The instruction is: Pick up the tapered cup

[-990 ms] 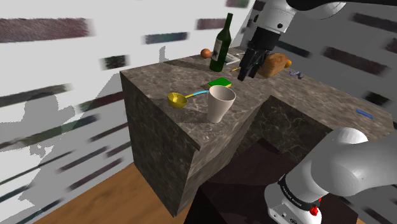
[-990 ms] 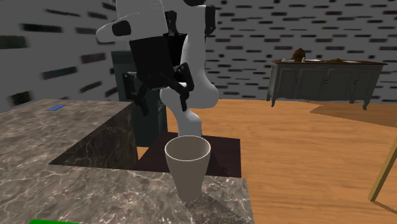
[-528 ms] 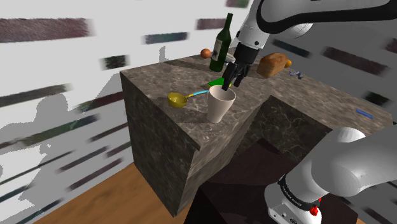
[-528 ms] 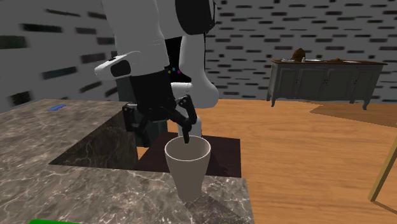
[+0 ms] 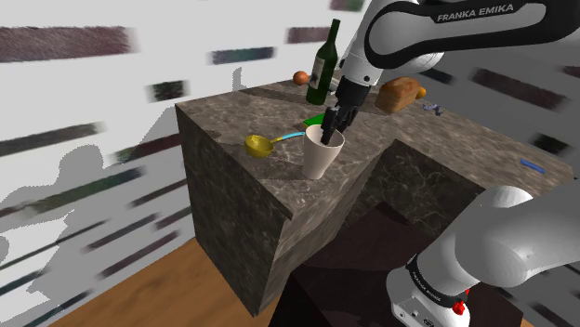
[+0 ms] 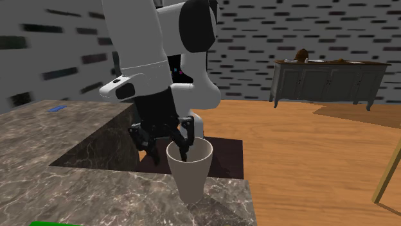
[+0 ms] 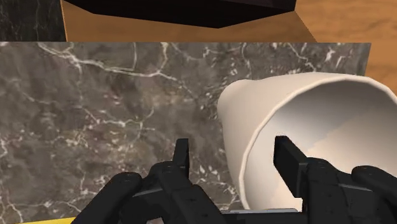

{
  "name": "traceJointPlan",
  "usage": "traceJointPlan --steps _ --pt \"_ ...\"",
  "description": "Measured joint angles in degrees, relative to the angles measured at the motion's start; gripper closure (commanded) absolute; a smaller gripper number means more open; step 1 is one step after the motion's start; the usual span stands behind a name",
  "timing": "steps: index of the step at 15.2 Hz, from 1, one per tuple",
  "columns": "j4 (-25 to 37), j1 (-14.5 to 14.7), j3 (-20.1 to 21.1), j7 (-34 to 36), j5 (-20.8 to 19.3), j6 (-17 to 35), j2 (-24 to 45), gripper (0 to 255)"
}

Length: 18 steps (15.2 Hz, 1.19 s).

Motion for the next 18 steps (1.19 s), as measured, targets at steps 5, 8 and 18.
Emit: traceJointPlan --steps 5,8,18 --pt "-0.1 0.0 0.0 -0.1 0.0 0.2 0.0 255" --pt "-0.1 0.0 0.0 0.0 0.1 0.2 0.0 255" --pt "4.8 -0.1 0.0 1.0 -0.4 -6.3 -1.6 255"
